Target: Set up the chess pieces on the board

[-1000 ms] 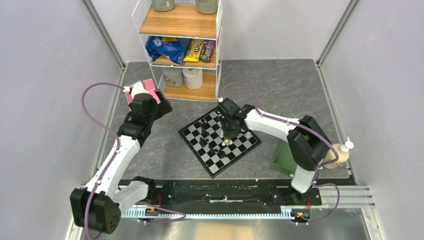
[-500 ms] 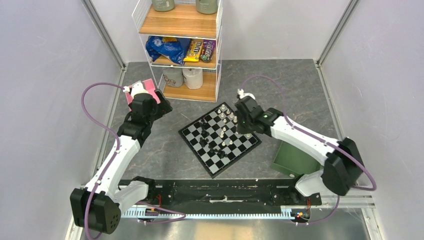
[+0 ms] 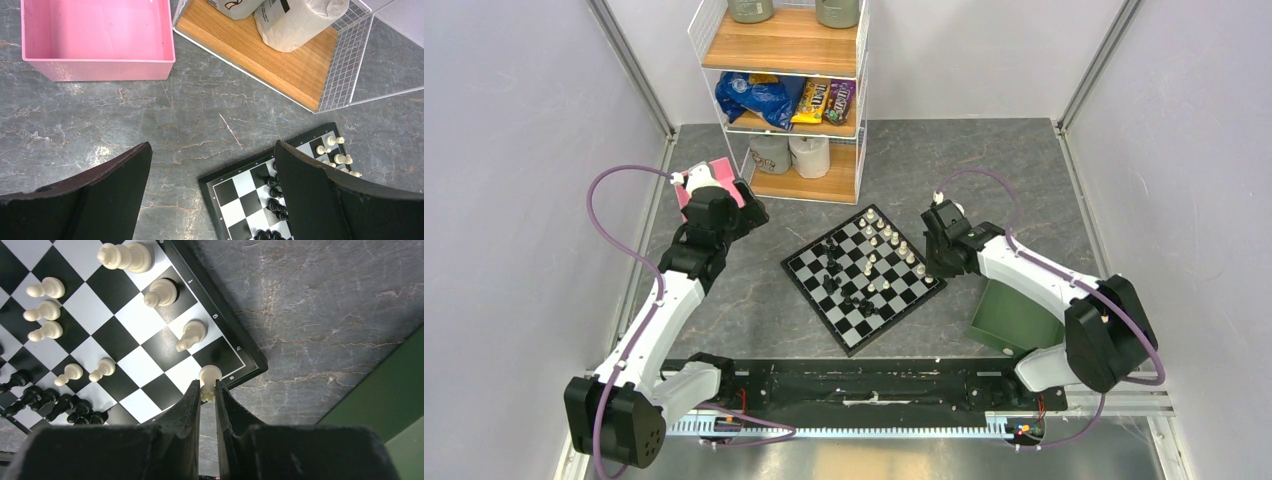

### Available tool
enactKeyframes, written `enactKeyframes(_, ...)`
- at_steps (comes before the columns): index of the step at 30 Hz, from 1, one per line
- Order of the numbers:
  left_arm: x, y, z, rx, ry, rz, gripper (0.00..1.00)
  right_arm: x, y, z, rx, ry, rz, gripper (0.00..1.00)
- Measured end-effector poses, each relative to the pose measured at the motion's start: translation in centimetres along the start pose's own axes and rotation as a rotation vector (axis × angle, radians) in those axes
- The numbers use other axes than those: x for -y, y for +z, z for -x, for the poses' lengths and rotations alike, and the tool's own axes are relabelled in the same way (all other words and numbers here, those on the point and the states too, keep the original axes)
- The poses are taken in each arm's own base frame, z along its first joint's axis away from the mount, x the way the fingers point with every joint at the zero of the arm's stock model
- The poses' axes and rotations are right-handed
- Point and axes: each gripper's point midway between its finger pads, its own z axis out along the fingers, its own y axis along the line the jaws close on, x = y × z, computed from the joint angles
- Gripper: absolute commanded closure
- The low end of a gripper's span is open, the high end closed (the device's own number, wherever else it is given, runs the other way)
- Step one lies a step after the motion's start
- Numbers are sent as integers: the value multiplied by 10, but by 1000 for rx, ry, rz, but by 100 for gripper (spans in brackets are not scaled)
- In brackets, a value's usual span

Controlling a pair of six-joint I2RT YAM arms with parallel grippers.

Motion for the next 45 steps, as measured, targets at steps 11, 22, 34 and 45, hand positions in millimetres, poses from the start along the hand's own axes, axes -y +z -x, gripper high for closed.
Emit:
enactKeyframes(11, 0, -2, 2, 7, -2, -4, 1, 4, 18, -4, -19, -2, -31, 77)
enactKeyframes(22, 0, -2, 2, 7, -2, -4, 1, 7, 19, -3, -6, -1, -46, 68)
enactKeyframes(34, 0, -2, 1, 6, -2, -4, 1, -9, -31, 30, 113, -33, 57, 52)
enactKeyframes(45, 3, -1, -1, -4, -2, -17, 1, -88, -20, -12, -15, -201, 222, 52)
